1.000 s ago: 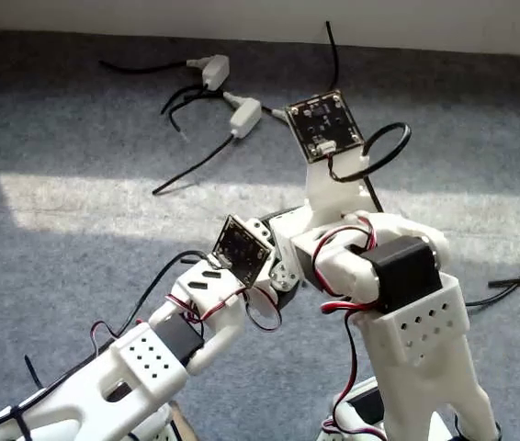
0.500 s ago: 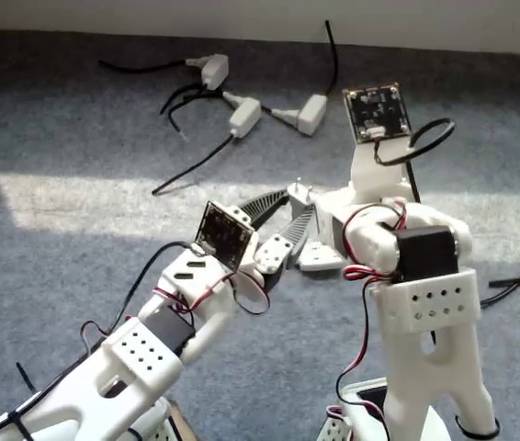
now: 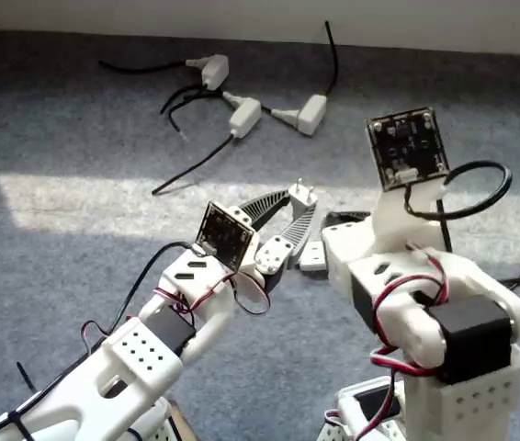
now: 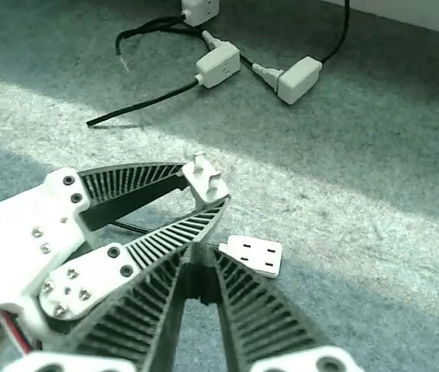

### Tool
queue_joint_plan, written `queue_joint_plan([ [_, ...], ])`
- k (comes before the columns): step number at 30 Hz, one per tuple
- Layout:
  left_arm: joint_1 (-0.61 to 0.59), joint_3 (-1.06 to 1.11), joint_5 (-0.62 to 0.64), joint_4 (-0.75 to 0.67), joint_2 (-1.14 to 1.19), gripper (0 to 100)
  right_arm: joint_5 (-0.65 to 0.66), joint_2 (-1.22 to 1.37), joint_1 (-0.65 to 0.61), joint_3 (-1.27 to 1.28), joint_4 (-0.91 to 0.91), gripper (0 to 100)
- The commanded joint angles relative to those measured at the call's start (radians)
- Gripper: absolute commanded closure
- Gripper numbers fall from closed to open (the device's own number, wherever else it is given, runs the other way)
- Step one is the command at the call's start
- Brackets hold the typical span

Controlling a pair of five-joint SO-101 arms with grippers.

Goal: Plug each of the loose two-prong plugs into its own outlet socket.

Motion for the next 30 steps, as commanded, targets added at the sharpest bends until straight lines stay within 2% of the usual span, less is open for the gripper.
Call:
queue_joint_plan([
  [1, 0.012, -0.015, -0.009, -0.025, -0.015, 99, 0.005, -0.005, -0.079, -0.044, 0.004, 99.1],
  [9, 0.097, -0.005, -0.011, -0.017, -0.019, 99, 0.011, -0.005, -0.082, 0.136, -0.163, 99.1],
  [23, 0.091, -0.005, -0.011, -0.017, -0.021, 99, 0.011, -0.005, 0.107, 0.269, -0.311, 99.1],
  [30, 0.091, -0.005, -0.011, -0.017, -0.021, 99, 0.011, 0.002, 0.119, 0.337, -0.386, 99.1],
])
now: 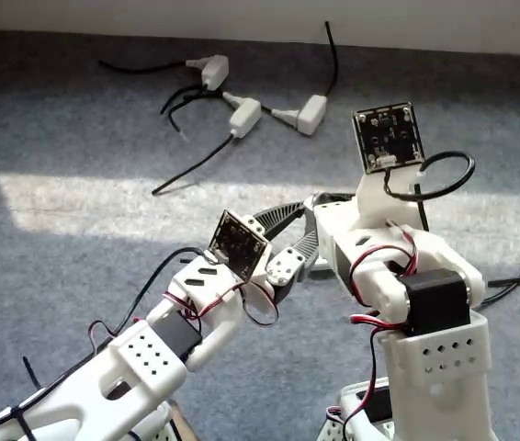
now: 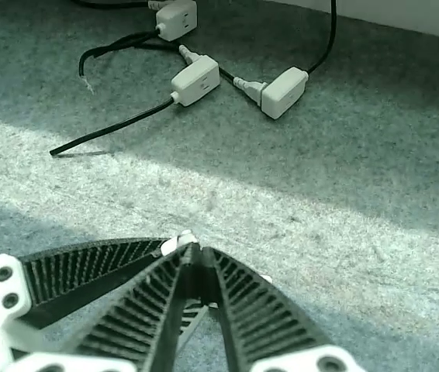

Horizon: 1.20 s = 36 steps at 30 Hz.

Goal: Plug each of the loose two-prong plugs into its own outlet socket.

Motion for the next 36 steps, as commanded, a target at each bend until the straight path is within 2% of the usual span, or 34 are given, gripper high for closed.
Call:
queue_joint_plan([
  [1, 0.015, -0.005, -0.009, -0.017, -0.021, 99, 0.011, 0.019, 0.025, -0.001, -0.031, 99.1],
  [9, 0.013, -0.005, -0.009, -0.017, -0.021, 99, 0.005, 0.205, 0.027, -0.004, -0.047, 99.1],
  [18, 0.013, -0.005, -0.009, -0.017, -0.022, 99, 0.005, 0.234, 0.085, 0.007, -0.114, 99.1],
  [29, 0.013, -0.005, -0.009, -0.017, -0.022, 99, 0.005, 0.355, 0.097, 0.064, -0.202, 99.1],
  [36, -0.061, -0.012, -0.005, -0.023, -0.022, 99, 0.005, 0.404, 0.102, 0.073, -0.266, 99.1],
])
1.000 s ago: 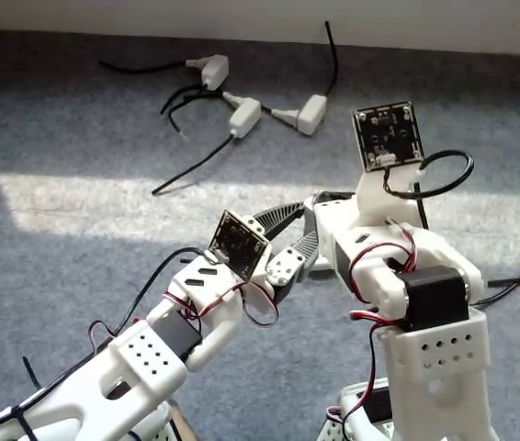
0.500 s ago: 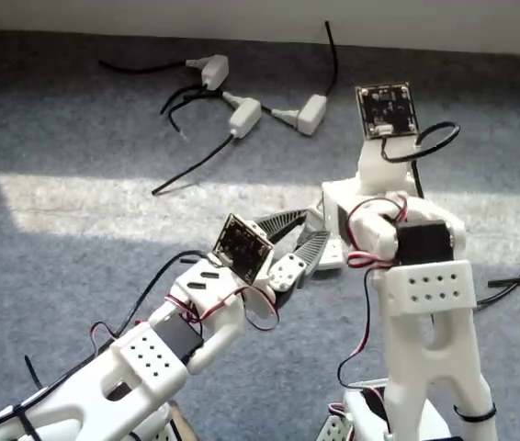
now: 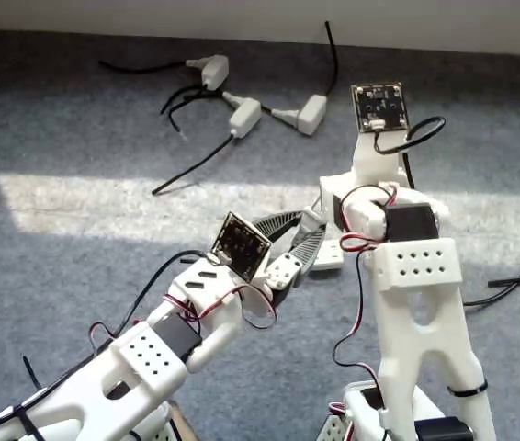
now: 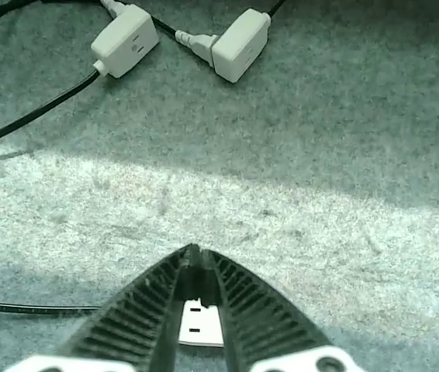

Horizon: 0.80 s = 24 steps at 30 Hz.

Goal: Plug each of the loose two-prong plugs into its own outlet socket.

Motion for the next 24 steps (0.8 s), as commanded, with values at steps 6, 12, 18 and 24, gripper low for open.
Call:
queue_joint_plan([
  [6, -0.038, -0.027, -0.002, -0.025, -0.025, 99, 0.006, 0.045, 0.041, 0.004, -0.036, 99.1],
  [12, -0.038, -0.027, -0.005, -0.021, -0.025, 99, 0.005, -0.076, 0.143, -0.104, 0.036, 99.1],
  [18, -0.038, -0.025, -0.005, -0.020, -0.025, 99, 0.006, -0.231, 0.140, -0.134, 0.151, 99.1],
  [24, -0.036, -0.016, -0.005, -0.026, -0.024, 99, 0.009, -0.412, -0.045, -0.134, 0.257, 99.2],
])
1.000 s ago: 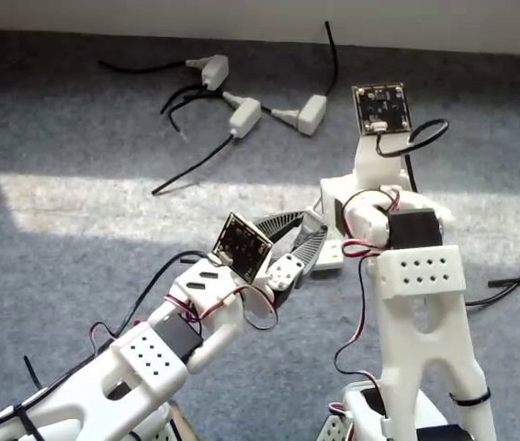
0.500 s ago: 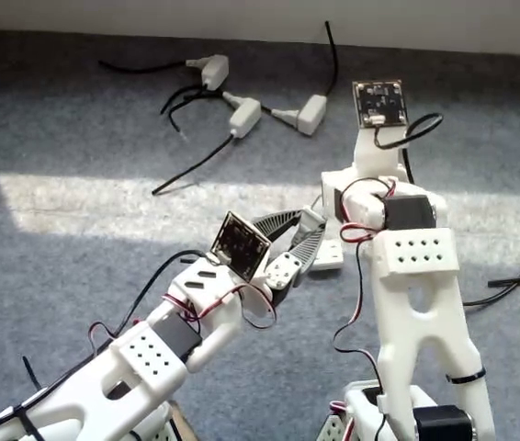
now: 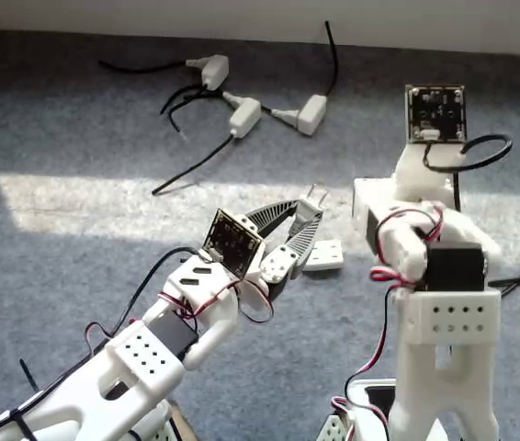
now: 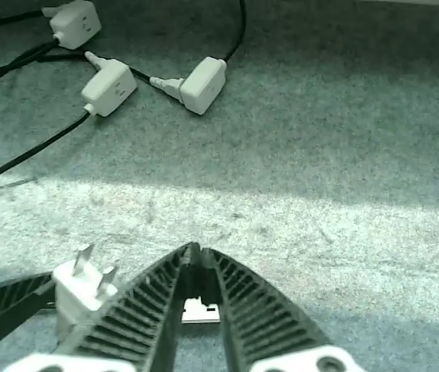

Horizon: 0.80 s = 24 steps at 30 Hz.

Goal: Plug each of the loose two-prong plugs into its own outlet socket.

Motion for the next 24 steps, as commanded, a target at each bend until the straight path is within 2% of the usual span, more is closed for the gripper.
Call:
queue_joint_plan([
  [1, -0.010, -0.012, -0.006, -0.023, -0.018, 99, 0.008, -0.102, -0.133, -0.050, 0.053, 99.2],
  [6, -0.010, -0.012, -0.006, -0.023, -0.018, 99, 0.009, -0.107, -0.242, -0.081, 0.101, 99.2],
  [14, -0.010, -0.010, -0.006, -0.021, -0.018, 99, 0.011, 0.077, -0.248, -0.076, 0.056, 99.2],
  [17, -0.010, -0.010, -0.006, -0.021, -0.018, 99, 0.008, 0.145, -0.203, -0.059, 0.015, 99.2],
  [24, -0.010, -0.010, -0.006, -0.018, -0.018, 99, 0.011, 0.254, -0.053, 0.079, -0.209, 99.2],
])
